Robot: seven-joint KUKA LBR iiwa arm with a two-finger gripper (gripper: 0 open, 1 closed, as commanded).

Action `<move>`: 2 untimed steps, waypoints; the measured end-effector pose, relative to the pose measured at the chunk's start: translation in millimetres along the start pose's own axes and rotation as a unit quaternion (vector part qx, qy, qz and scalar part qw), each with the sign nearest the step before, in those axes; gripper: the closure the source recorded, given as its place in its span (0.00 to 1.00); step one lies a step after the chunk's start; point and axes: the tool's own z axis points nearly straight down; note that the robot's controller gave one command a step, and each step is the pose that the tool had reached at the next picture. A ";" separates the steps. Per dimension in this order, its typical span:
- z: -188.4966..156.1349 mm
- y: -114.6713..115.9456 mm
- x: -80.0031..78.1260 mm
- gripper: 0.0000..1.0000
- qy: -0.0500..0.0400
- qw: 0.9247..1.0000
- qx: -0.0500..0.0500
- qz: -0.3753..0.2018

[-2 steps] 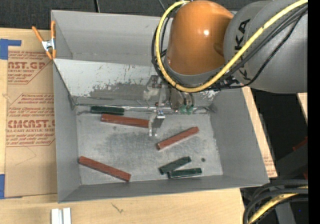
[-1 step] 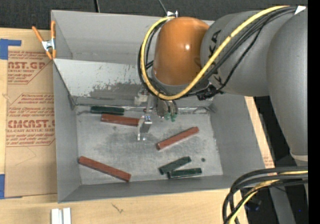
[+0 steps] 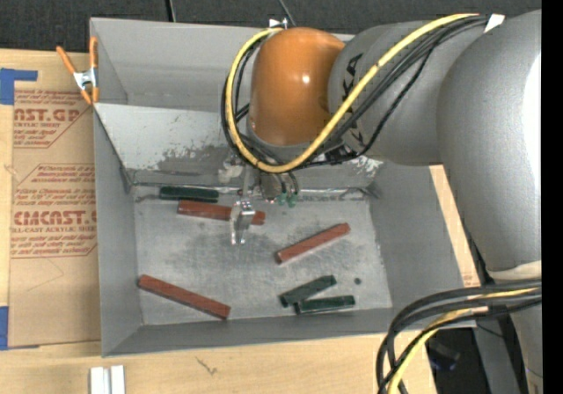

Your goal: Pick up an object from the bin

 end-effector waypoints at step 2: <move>84.3 -3.1 -5.5 0.00 -0.006 0.995 0.000 0.104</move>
Offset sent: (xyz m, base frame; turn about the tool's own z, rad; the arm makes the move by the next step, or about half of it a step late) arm 0.0026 -0.0024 -0.0860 0.2090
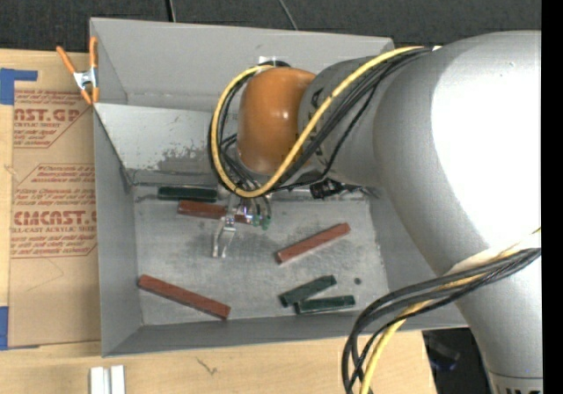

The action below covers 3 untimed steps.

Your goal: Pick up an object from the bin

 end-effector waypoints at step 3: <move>-42.0 -3.2 -1.5 1.00 0.002 0.998 -0.001 0.070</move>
Offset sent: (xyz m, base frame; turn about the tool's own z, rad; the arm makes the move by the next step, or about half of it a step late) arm 0.0000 0.0000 0.0000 0.0000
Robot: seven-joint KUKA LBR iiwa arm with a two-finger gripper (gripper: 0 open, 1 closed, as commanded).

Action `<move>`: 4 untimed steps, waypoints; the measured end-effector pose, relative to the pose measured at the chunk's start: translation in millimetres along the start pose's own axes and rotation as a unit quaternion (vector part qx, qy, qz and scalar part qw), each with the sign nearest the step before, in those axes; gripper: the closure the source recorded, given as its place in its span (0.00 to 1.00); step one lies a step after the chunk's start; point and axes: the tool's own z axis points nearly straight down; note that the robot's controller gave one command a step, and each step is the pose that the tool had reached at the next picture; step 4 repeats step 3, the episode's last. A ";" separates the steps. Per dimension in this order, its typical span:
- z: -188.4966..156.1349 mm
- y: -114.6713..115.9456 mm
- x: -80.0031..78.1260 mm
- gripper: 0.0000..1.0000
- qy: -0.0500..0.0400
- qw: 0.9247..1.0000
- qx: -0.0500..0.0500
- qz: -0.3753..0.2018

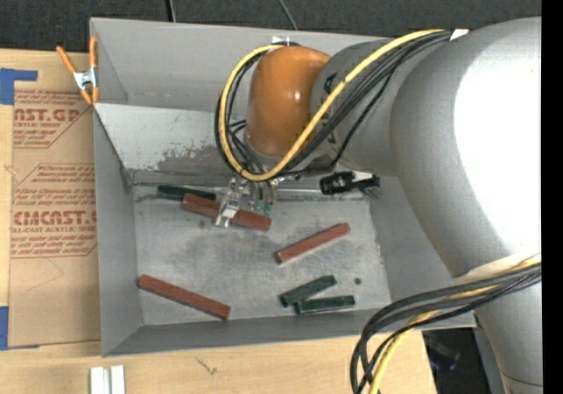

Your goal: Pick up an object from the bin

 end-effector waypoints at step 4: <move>-44.3 0.3 0.9 1.00 0.002 1.000 0.001 0.000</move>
Offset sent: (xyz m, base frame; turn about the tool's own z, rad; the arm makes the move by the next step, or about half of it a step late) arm -0.0001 0.0001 0.0376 0.0000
